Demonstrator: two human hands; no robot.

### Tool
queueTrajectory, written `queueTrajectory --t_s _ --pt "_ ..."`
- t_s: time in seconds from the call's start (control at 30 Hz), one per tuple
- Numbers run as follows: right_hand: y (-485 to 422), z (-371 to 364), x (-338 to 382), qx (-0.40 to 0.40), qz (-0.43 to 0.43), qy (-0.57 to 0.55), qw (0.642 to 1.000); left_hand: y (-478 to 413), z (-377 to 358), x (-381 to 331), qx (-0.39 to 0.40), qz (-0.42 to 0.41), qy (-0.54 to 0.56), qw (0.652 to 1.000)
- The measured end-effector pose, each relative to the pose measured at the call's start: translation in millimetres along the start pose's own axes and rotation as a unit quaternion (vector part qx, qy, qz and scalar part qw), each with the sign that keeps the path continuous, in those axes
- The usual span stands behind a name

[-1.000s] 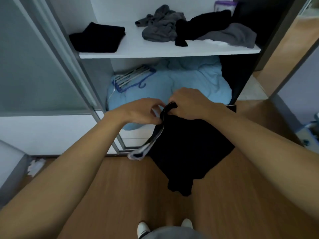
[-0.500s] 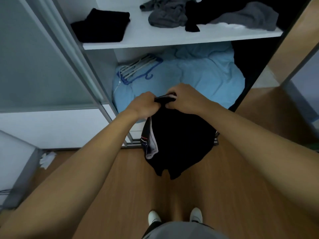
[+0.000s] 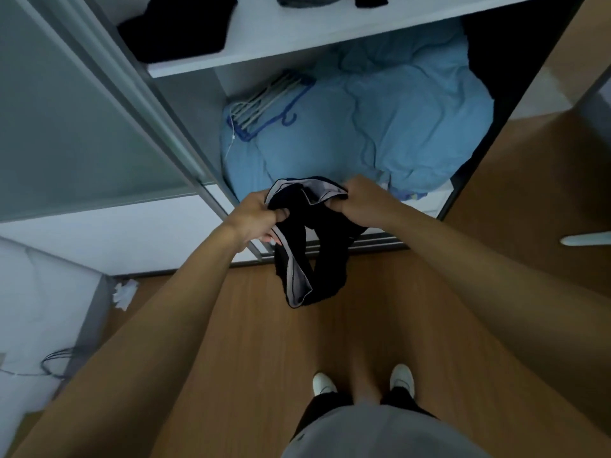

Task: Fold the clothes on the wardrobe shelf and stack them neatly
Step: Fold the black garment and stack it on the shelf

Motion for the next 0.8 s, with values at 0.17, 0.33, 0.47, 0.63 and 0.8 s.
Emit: queueTrajectory --t_s 0.17,0.33,0.47,0.63,0.8 --pt "9 -9 -9 0.049 -0.006 0.068 0.996 1 -18 9 -0.096 0.108 0.236 0.961" --pt "21 -20 -33 0.042 -0.055 0.032 0.997 8 -43 9 -0.139 0.141 0.348 0.916" --pt "33 -25 -43 -0.009 -0.077 -0.027 0.997 16 -60 9 -0.143 0.15 0.434 0.877" --pt "56 -26 -61 -0.083 -0.059 -0.093 0.99 22 -75 10 -0.146 0.145 0.545 0.813" --pt "70 -15 -72 -0.139 -0.057 -0.246 0.958 26 -77 5 -0.151 0.143 0.585 0.784"
Point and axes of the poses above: each hand's wrist, its own y-axis away from the middle knuckle, its own z-axis out of the back of the hand, x = y × z, the point moved 3 cm from there along -y, towards the middle knuckle, and after that the axes turned 11 degrees about -z, right-handed, at the moved point
